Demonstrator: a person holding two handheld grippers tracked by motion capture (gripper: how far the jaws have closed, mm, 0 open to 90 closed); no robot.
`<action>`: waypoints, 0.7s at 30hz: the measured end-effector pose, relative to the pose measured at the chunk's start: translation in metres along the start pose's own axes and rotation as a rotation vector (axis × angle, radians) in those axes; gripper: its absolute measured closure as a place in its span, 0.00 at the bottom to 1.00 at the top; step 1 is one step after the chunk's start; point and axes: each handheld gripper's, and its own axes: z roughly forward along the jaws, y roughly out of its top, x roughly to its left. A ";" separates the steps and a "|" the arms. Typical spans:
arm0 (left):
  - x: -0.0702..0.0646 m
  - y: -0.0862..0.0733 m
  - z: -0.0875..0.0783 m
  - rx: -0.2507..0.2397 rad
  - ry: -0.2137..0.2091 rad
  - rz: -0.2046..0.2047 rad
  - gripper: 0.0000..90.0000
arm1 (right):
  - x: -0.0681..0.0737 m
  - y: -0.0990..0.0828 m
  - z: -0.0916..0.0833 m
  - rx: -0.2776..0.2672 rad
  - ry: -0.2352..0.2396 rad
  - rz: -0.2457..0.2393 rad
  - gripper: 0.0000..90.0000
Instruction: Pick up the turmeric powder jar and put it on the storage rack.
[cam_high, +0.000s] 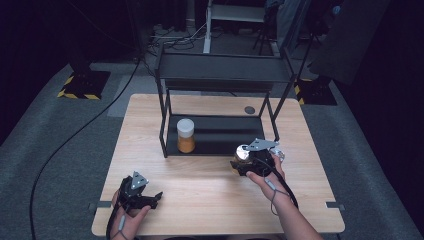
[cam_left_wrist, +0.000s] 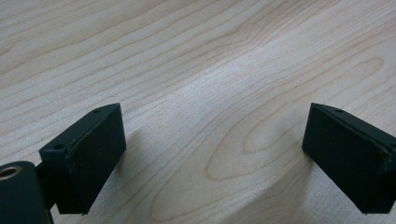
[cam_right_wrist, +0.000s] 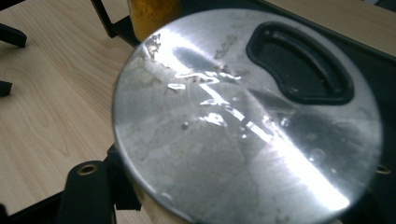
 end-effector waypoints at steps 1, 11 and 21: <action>0.000 0.000 0.000 0.000 0.000 0.000 0.07 | 0.000 0.002 0.000 -0.002 0.000 -0.002 0.35; 0.000 0.000 0.000 0.000 0.000 0.000 0.07 | -0.001 0.020 -0.007 -0.014 -0.003 -0.001 0.35; 0.000 0.000 0.000 0.000 0.000 0.000 0.07 | 0.002 0.040 -0.008 -0.014 -0.011 -0.024 0.35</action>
